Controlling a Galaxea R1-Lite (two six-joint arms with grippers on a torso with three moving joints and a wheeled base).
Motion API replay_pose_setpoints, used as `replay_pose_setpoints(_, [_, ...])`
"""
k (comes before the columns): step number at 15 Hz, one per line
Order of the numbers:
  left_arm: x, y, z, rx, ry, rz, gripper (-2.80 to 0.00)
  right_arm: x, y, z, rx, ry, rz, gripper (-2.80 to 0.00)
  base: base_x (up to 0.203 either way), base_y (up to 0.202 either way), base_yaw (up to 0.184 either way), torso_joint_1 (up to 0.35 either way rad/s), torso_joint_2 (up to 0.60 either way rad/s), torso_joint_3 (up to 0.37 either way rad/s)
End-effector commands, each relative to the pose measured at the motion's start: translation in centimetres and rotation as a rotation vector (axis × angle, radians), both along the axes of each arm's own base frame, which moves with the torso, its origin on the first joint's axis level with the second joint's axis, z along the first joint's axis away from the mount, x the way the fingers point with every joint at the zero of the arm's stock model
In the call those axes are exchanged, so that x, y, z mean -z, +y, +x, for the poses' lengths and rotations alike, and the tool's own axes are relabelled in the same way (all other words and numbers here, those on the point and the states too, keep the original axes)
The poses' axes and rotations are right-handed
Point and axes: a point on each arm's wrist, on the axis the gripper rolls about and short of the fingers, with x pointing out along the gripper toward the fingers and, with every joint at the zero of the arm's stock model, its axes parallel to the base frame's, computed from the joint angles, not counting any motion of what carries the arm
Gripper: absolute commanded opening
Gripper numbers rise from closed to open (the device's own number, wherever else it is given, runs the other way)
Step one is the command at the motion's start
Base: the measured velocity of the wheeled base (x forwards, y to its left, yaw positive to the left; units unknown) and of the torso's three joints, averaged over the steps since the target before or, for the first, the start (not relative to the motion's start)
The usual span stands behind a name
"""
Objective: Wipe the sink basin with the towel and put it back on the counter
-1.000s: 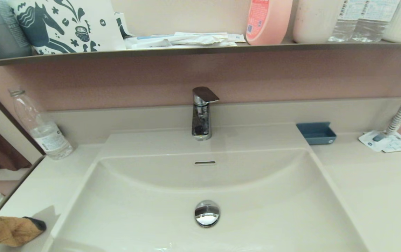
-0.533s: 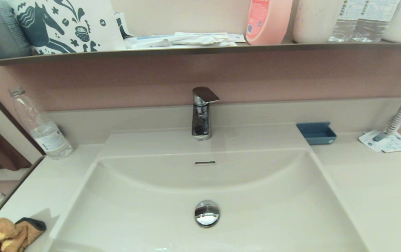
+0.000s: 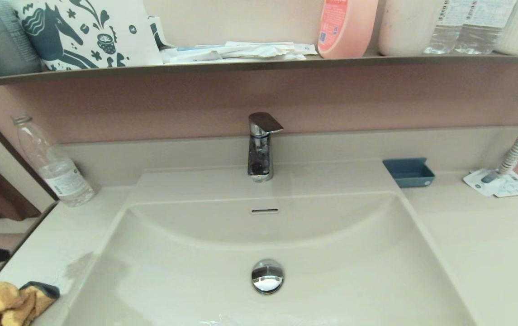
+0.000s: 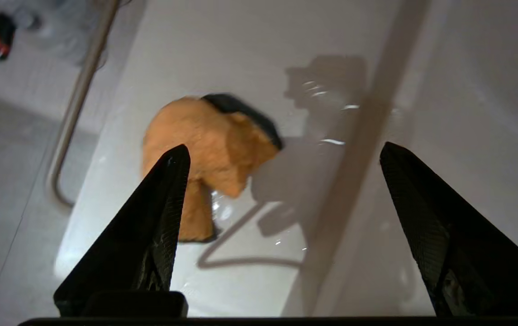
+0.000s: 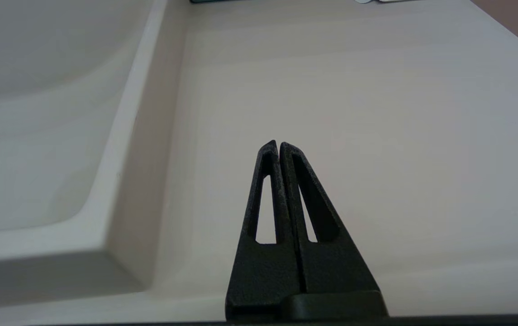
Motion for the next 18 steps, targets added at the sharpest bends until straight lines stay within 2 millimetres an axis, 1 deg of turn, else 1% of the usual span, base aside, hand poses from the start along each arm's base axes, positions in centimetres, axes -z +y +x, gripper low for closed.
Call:
replay_pose_setpoints(1, [-0.2, -1.2, 0.7, 0.111, -0.030, -0.010, 0.00, 0.0, 0.0, 0.0, 0.000, 0.001, 0.001, -2.80, 0.000, 0.000, 0.000, 0.000, 0.00, 0.000])
replay_pose_setpoints(2, [-0.4, -2.0, 1.1, 0.167, -0.053, -0.025, 0.00, 0.0, 0.0, 0.0, 0.000, 0.001, 0.001, -2.80, 0.000, 0.000, 0.000, 0.000, 0.00, 0.000])
replay_pose_setpoints(3, [-0.5, -2.7, 1.3, 0.214, -0.072, -0.043, -2.38, 0.0, 0.0, 0.0, 0.000, 0.001, 0.001, -2.80, 0.000, 0.000, 0.000, 0.000, 0.00, 0.000])
replay_pose_setpoints(4, [-0.7, -3.5, 1.5, 0.263, -0.095, -0.065, -2.80, 0.0, 0.0, 0.0, 0.000, 0.001, 0.001, -2.80, 0.000, 0.000, 0.000, 0.000, 0.00, 0.000])
replay_pose_setpoints(6, [-1.0, -4.8, 1.4, 0.355, -0.141, -0.105, -2.80, 0.0, 0.0, 0.0, 0.000, -0.001, 0.001, -2.80, 0.000, 0.000, 0.000, 0.000, 0.00, 0.000])
replay_pose_setpoints(9, [-1.4, -6.0, 0.1, 0.488, -0.225, -0.146, -2.80, 0.0, 0.0, 0.0, 0.000, 0.001, -0.001, -2.80, 0.000, 0.000, 0.000, 0.000, 0.00, 0.000])
replay_pose_setpoints(11, [-1.4, -6.0, -1.7, 0.505, -0.270, -0.177, -2.80, 0.0, 0.0, 0.0, 0.000, 0.001, 0.001, -2.80, 0.000, 0.000, 0.000, 0.000, 0.00, 0.000])
replay_pose_setpoints(14, [-0.5, -5.4, -4.5, 0.499, -0.326, -0.180, -2.80, 0.0, 0.0, 0.0, 0.000, 0.001, 0.001, -2.80, 0.000, 0.000, 0.000, 0.000, 0.00, 0.000])
replay_pose_setpoints(18, [1.3, -4.4, -9.1, 0.390, -0.453, -0.122, -2.80, 0.0, 0.0, 0.0, 0.000, 0.001, 0.001, -2.80, 0.000, 0.000, 0.000, 0.000, 0.00, 0.000])
